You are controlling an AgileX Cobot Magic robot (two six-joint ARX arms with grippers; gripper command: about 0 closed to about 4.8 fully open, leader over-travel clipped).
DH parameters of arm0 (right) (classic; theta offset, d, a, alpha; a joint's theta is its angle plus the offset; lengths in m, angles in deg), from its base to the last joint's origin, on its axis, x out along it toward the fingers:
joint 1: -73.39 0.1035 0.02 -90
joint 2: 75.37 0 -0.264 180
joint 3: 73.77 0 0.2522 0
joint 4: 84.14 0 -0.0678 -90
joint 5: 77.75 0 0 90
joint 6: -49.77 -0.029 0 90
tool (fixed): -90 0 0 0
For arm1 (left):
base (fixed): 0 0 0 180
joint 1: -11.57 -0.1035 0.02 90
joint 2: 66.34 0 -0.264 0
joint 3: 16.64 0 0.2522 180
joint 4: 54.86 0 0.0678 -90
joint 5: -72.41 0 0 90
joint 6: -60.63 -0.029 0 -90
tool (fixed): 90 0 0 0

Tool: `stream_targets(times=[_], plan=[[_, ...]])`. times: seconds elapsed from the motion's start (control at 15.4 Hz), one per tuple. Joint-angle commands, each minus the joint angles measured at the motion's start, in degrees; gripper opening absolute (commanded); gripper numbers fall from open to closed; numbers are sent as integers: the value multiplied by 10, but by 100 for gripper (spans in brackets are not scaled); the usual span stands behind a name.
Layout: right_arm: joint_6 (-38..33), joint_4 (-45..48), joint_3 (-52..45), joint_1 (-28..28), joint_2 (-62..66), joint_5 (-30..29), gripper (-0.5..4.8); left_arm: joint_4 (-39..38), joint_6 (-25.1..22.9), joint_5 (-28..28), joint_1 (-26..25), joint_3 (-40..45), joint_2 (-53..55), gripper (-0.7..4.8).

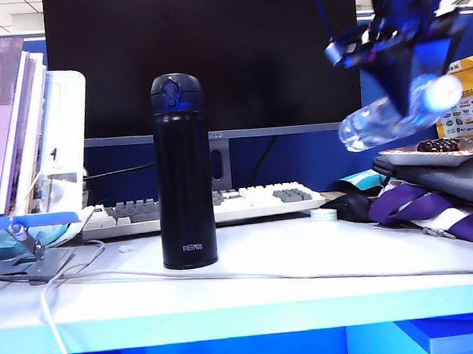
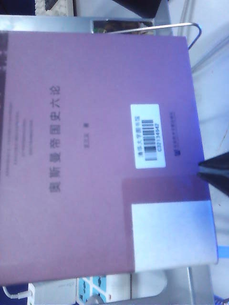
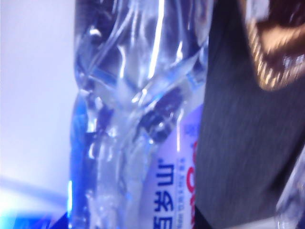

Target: Pick up the mineral water bottle and place it vertically to the right of the black thermos cup.

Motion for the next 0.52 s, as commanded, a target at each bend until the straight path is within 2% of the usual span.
stream_targets(times=[0.06, 0.32, 0.52], plan=[[-25, -49, 31, 10, -10, -1, 228, -7, -1, -2, 0, 0, -2, -5], [-30, -48, 71, 25, -29, -2, 228, -7, -1, -2, 0, 0, -2, -5], [-34, -47, 115, 28, -43, -43, 228, -7, -1, -2, 0, 0, -2, -5]])
